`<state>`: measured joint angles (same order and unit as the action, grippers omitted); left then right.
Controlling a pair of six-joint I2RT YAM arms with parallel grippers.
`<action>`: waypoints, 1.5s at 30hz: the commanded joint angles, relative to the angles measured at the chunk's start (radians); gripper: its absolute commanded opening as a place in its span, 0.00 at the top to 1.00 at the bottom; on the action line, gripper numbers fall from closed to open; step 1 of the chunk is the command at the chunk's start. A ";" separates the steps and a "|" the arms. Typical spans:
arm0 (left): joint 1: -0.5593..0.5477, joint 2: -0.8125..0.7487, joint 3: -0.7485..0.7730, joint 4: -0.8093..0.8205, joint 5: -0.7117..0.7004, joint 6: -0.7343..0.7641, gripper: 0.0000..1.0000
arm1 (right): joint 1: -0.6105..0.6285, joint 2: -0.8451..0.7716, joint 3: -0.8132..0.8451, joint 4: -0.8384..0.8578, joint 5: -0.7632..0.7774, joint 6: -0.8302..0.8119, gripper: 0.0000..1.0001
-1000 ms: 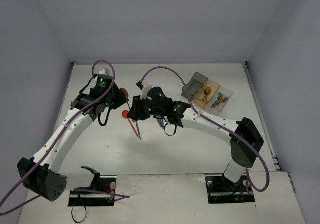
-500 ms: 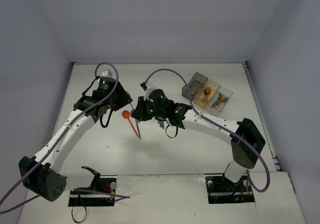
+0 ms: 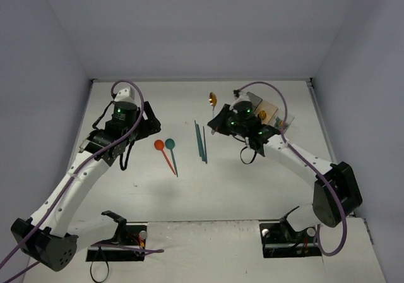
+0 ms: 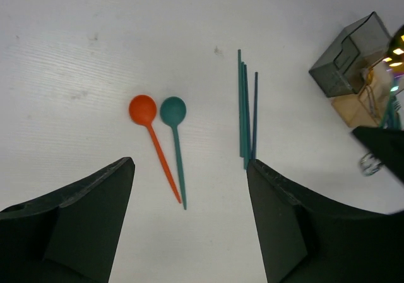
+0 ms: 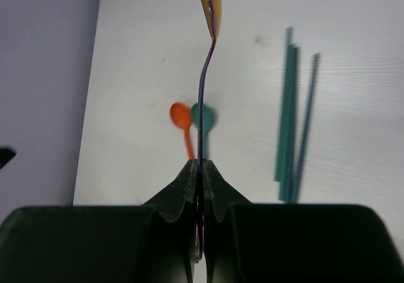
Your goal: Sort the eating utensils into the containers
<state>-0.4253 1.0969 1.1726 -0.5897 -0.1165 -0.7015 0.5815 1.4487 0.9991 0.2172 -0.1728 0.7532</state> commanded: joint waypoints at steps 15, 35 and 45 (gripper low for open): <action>0.111 -0.229 -0.218 -0.068 -0.080 0.329 0.31 | -0.549 0.093 -0.022 -0.041 -0.123 0.193 1.00; 0.117 -0.220 -0.283 -0.040 -0.080 0.336 0.30 | -0.578 0.241 0.059 -0.042 -0.192 0.221 0.73; 0.117 -0.221 -0.284 -0.037 -0.082 0.338 0.30 | -0.569 0.113 0.084 -0.129 -0.200 0.163 0.50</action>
<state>-0.3183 0.8745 0.8783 -0.6754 -0.1848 -0.3768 0.0071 1.6809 1.0233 0.1123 -0.3495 0.9507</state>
